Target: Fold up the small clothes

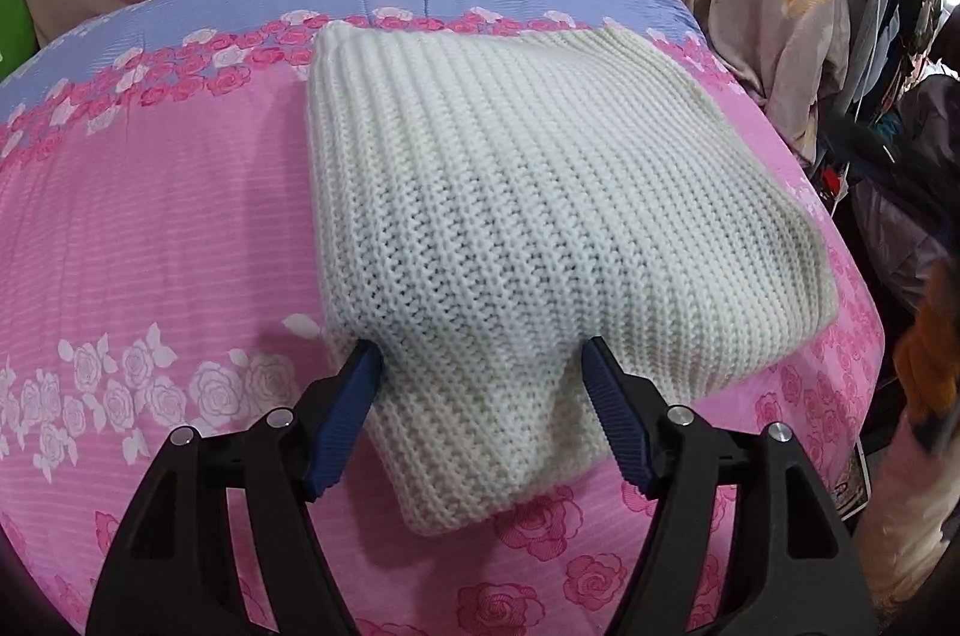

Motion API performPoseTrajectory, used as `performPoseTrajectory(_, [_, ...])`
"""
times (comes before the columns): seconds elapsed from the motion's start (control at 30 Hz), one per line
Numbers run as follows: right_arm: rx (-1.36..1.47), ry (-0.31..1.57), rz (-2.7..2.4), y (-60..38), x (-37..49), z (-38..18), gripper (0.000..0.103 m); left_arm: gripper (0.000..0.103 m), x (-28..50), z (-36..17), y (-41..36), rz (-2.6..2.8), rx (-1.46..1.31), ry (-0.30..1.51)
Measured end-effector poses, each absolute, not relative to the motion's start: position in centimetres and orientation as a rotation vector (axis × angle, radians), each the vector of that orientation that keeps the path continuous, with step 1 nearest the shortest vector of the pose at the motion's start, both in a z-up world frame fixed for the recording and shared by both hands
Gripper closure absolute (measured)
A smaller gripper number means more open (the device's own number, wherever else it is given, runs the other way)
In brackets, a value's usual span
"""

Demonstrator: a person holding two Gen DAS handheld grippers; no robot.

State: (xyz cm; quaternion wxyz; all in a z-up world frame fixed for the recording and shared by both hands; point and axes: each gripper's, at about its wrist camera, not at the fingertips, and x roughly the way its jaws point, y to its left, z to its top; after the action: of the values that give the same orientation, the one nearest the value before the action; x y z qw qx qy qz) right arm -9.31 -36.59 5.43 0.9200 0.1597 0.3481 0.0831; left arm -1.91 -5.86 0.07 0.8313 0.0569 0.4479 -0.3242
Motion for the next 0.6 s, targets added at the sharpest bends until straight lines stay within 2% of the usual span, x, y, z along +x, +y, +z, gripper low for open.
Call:
performPoseTrajectory(0.17, [0.227,0.916,0.072,-34.4,-9.6,-1.1,0.085,0.030,-2.3,-0.2,-6.4,-0.677,0.143,0.941])
performPoseTrajectory(0.23, [0.292,0.936,0.055,-35.8,-9.4,-3.5,0.084,0.030,-2.6,-0.4,-6.5,-0.678,0.168,0.949])
performPoseTrajectory(0.33, [0.381,0.882,0.097,-36.7,-10.1,-2.2,0.082,0.028,-2.9,-1.3,-5.9,-0.658,0.201,0.987])
performPoseTrajectory(0.4, [0.385,0.851,0.135,-36.2,-10.2,-1.5,0.074,0.028,-2.7,-2.0,-4.8,-0.676,0.147,1.015])
performPoseTrajectory(0.47, [0.358,0.865,0.155,-35.5,-9.7,-1.7,0.073,0.028,-2.8,-1.9,-4.4,-0.670,0.143,1.011])
performPoseTrajectory(0.53, [0.329,0.893,0.179,-34.8,-9.6,-1.9,0.092,0.029,-2.9,-2.0,-4.4,-0.664,0.151,1.005])
performPoseTrajectory(0.6, [0.359,0.844,0.226,-34.6,-11.2,-0.4,0.094,0.029,-3.2,-1.9,-4.3,-0.659,0.163,1.010])
